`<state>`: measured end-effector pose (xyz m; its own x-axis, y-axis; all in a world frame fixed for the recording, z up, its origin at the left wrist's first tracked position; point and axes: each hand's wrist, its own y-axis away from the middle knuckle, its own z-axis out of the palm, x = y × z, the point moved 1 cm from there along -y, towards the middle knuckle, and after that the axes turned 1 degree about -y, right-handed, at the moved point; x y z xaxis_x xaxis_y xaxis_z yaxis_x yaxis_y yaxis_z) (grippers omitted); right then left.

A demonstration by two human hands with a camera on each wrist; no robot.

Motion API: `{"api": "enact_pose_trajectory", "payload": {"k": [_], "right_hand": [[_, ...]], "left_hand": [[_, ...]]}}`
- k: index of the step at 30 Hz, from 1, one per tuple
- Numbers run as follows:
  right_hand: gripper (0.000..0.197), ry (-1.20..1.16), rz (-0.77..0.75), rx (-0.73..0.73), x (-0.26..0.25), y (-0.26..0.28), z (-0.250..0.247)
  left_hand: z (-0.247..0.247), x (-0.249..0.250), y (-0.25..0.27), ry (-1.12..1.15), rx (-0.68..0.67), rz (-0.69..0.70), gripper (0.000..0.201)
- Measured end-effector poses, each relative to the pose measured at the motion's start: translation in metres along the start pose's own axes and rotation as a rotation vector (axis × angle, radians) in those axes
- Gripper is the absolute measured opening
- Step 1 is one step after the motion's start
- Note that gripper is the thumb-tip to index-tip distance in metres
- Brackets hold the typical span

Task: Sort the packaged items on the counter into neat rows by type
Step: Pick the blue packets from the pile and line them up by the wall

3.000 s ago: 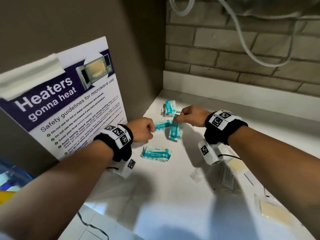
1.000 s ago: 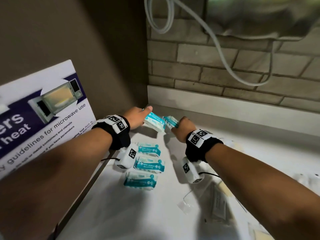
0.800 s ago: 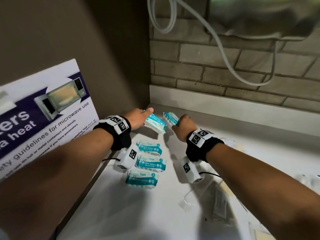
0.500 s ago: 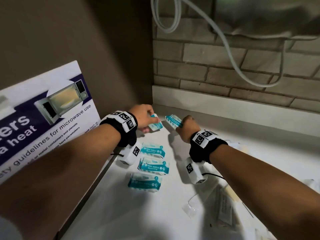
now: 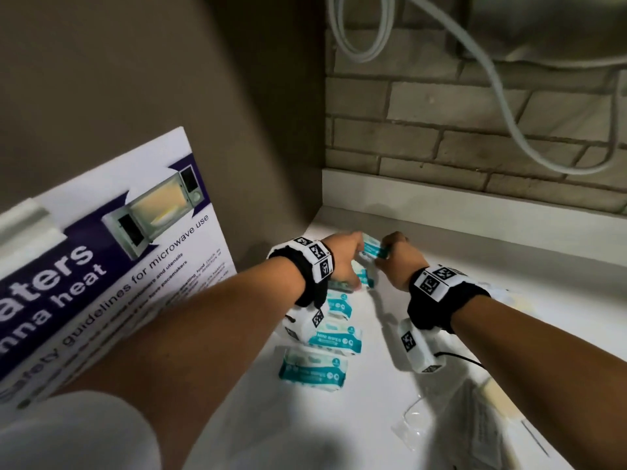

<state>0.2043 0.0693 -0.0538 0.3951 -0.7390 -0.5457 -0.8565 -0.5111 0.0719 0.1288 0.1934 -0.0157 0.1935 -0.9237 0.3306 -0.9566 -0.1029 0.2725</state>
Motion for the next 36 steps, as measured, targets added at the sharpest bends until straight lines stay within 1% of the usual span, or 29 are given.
{"api": "enact_pose_trajectory", "payload": {"k": [1,3,5,7,8,10,12,15,20,22,24,28,36], "right_hand": [[0.039,-0.003,-0.011,-0.008,-0.001,0.0,0.001],[0.039,-0.003,-0.054,-0.028,-0.004,-0.002,0.006],[0.035,0.013,-0.093,-0.055,-0.009,-0.004,0.011],[0.035,0.084,-0.141,-0.094,-0.014,-0.007,0.013],[0.035,0.14,-0.167,-0.106,-0.016,-0.009,0.013],[0.033,0.244,-0.225,-0.103,-0.021,-0.012,0.012],[0.036,0.27,-0.275,-0.116,-0.025,-0.015,0.012],[0.04,0.305,-0.331,-0.203,-0.028,-0.015,0.017],[0.038,0.329,-0.35,-0.218,-0.037,-0.018,0.029],[0.038,0.339,-0.362,-0.238,-0.04,-0.022,0.034],[0.039,0.347,-0.371,-0.246,-0.042,-0.026,0.037],[0.039,0.361,-0.389,-0.247,-0.045,-0.032,0.039],[0.036,0.365,-0.417,-0.223,-0.045,-0.032,0.036]], "left_hand": [[0.001,-0.004,0.002,-0.012,0.0,-0.002,0.062],[0.004,-0.013,0.008,-0.106,-0.01,-0.005,0.049],[0.011,-0.017,0.018,-0.191,-0.066,-0.008,0.043],[0.021,-0.021,0.026,-0.281,-0.115,-0.028,0.044],[0.024,-0.022,0.03,-0.317,-0.116,-0.032,0.045],[0.03,-0.023,0.035,-0.355,-0.062,-0.037,0.044],[0.031,-0.022,0.037,-0.373,-0.036,-0.048,0.043],[0.028,-0.027,0.034,-0.384,-0.075,-0.112,0.044],[0.019,-0.035,0.035,-0.331,-0.114,-0.166,0.054],[0.021,-0.035,0.037,-0.293,-0.124,-0.139,0.059],[0.026,-0.034,0.039,-0.309,-0.159,-0.099,0.056],[0.029,-0.035,0.043,-0.324,-0.175,-0.111,0.062],[0.031,-0.036,0.046,-0.321,-0.195,-0.105,0.065]]}}
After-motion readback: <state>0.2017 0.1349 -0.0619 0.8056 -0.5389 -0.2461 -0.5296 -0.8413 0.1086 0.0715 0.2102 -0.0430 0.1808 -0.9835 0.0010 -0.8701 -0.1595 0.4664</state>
